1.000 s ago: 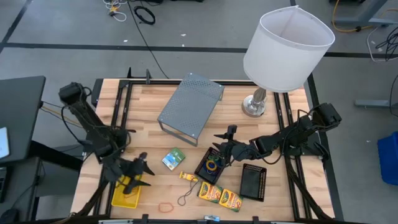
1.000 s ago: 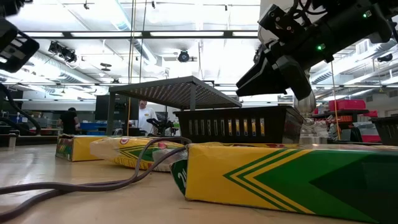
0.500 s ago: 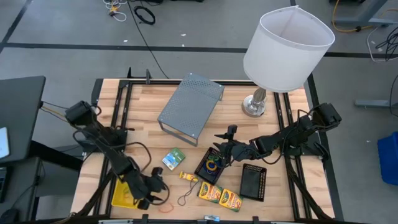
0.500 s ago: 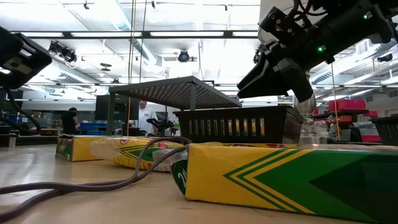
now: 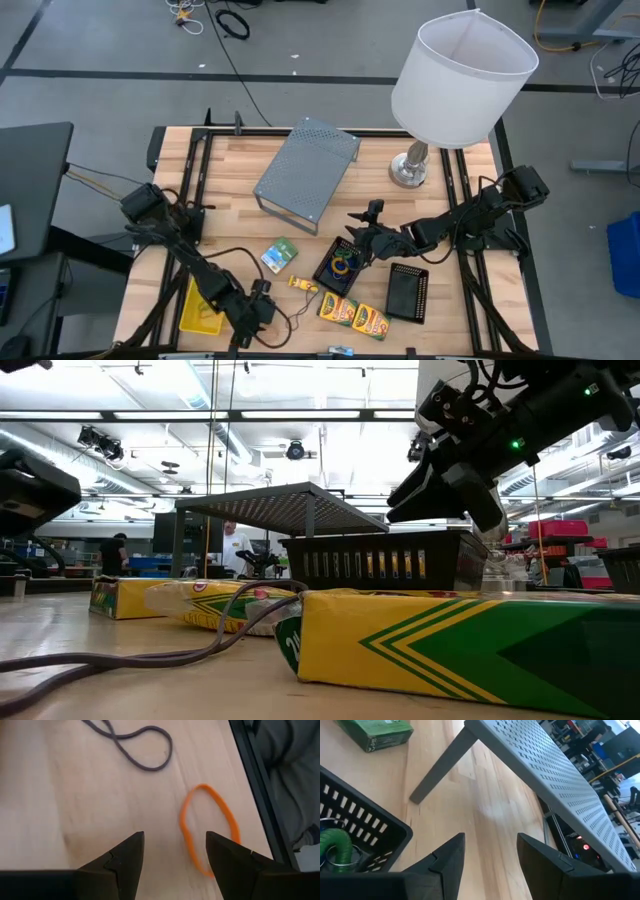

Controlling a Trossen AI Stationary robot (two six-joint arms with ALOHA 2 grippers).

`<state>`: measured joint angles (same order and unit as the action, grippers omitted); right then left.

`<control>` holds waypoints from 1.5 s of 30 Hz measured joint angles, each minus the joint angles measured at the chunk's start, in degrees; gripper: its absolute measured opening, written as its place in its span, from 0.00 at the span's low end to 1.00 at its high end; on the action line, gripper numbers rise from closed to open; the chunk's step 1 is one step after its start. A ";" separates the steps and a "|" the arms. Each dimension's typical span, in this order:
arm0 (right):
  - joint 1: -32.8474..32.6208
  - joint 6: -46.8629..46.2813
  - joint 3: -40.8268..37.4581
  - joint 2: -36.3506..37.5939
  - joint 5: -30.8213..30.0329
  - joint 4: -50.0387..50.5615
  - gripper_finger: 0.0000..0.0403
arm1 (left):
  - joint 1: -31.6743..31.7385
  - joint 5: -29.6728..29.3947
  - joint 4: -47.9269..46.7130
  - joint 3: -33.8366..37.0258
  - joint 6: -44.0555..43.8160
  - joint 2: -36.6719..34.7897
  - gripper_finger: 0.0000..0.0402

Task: Pick & Place Office Desk Supplies
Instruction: Put the orange rubber band into the yellow bin

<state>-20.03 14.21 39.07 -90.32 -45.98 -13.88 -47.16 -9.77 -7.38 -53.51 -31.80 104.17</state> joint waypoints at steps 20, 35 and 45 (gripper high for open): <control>0.00 -0.40 -0.01 0.02 -0.19 0.30 0.47 | 0.27 -2.75 -2.46 -2.92 -1.39 5.37 0.21; 0.00 -0.43 0.00 0.02 -0.39 0.92 0.47 | 1.79 -2.57 -6.65 -2.41 -1.64 1.85 0.01; 0.00 -1.00 0.00 0.00 -0.41 1.29 0.47 | 1.79 -1.76 -4.89 -2.49 1.56 -0.14 0.00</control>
<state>-20.03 13.20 39.07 -90.32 -46.39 -12.59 -45.36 -11.53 -12.27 -56.00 -30.23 104.03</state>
